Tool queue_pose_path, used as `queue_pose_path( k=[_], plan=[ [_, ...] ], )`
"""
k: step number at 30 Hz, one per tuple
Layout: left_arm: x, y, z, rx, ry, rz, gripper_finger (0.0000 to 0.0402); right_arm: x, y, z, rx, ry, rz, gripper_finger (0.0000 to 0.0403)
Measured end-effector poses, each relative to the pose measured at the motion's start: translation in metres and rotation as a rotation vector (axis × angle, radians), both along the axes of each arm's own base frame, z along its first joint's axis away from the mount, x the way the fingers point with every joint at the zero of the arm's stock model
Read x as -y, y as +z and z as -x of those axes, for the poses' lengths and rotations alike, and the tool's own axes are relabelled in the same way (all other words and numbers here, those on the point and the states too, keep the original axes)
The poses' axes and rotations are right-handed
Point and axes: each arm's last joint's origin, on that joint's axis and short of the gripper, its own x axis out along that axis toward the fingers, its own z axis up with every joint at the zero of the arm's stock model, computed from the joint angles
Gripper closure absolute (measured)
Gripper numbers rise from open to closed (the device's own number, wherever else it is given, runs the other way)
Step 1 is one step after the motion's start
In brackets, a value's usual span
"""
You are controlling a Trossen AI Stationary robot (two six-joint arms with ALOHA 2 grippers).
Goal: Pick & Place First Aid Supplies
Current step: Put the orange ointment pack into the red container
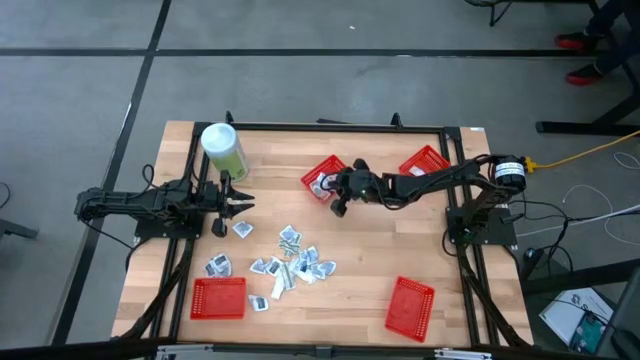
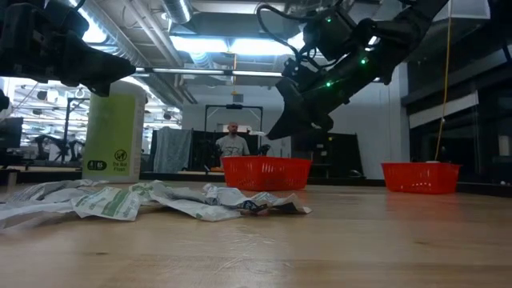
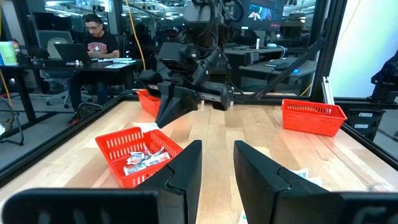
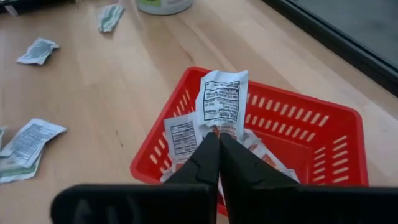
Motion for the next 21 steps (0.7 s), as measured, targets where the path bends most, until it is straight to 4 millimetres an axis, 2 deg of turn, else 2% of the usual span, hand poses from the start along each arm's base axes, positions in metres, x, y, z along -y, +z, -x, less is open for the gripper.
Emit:
queue_pose_path(
  k=[10, 21],
  plan=[
    [0.0000, 0.0000, 0.0000, 0.000, 0.000, 0.000, 0.0313, 0.0010, 0.0002, 0.0000, 0.001, -0.002, 0.001, 0.0386],
    [0.0000, 0.0000, 0.0000, 0.000, 0.000, 0.000, 0.0313, 0.0010, 0.0000, 0.0001, 0.018, -0.025, -0.036, 0.0297]
  ],
)
